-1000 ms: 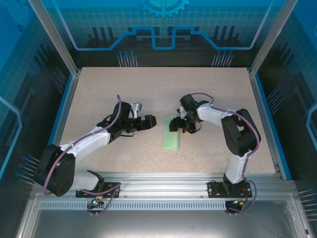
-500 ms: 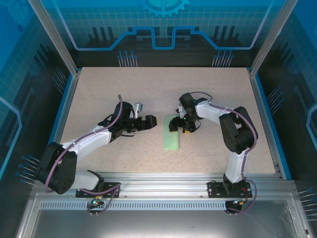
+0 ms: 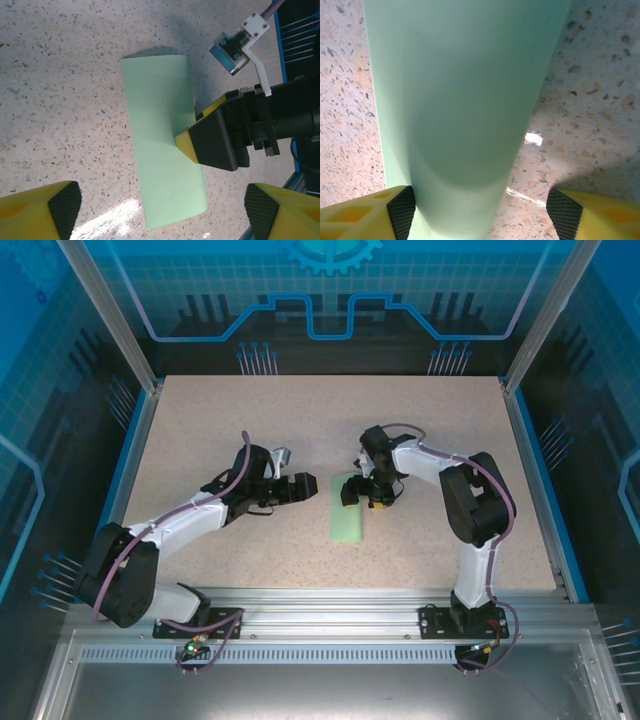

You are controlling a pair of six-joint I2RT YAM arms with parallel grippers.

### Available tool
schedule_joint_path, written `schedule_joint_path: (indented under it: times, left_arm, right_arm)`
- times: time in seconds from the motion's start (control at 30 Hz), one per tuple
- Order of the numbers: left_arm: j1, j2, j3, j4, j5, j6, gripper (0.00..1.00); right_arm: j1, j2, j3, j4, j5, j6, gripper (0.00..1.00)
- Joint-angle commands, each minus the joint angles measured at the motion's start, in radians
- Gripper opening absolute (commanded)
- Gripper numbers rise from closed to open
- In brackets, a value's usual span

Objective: Fold a paper plane with a square sheet of paper (pick it up from the middle)
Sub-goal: Hold the square sheet of paper at the center of the table.

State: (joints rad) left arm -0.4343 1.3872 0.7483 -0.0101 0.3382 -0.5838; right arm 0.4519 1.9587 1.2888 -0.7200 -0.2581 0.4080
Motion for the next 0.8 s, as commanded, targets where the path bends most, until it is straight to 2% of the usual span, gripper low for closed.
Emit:
schedule_joint_path:
  times: [0.0,0.17,0.43,0.5,0.53,0.77]
  left_arm:
    - [-0.009,0.025,0.049,-0.005,0.019,-0.001,0.85]
    - [-0.015,0.055,0.068,-0.01,0.015,-0.016,0.68]
    - [-0.036,0.177,0.143,-0.027,0.045,-0.06,0.2]
    - [-0.044,0.211,0.163,-0.026,0.056,-0.069,0.04]
    - [-0.051,0.228,0.171,-0.021,0.063,-0.073,0.0]
    - [-0.094,0.32,0.22,-0.014,0.055,-0.112,0.0]
  right_arm:
    - [0.013,0.097,-0.018,-0.019,0.082,-0.002,0.76]
    - [0.018,0.117,0.0,-0.044,0.12,0.005,0.76]
    - [0.025,0.124,0.006,-0.062,0.146,0.0,0.76]
    - [0.025,0.123,0.003,-0.061,0.146,-0.002,0.76]
    - [0.025,0.124,0.003,-0.061,0.148,-0.003,0.76]
    - [0.024,0.124,-0.005,-0.054,0.149,0.0,0.77]
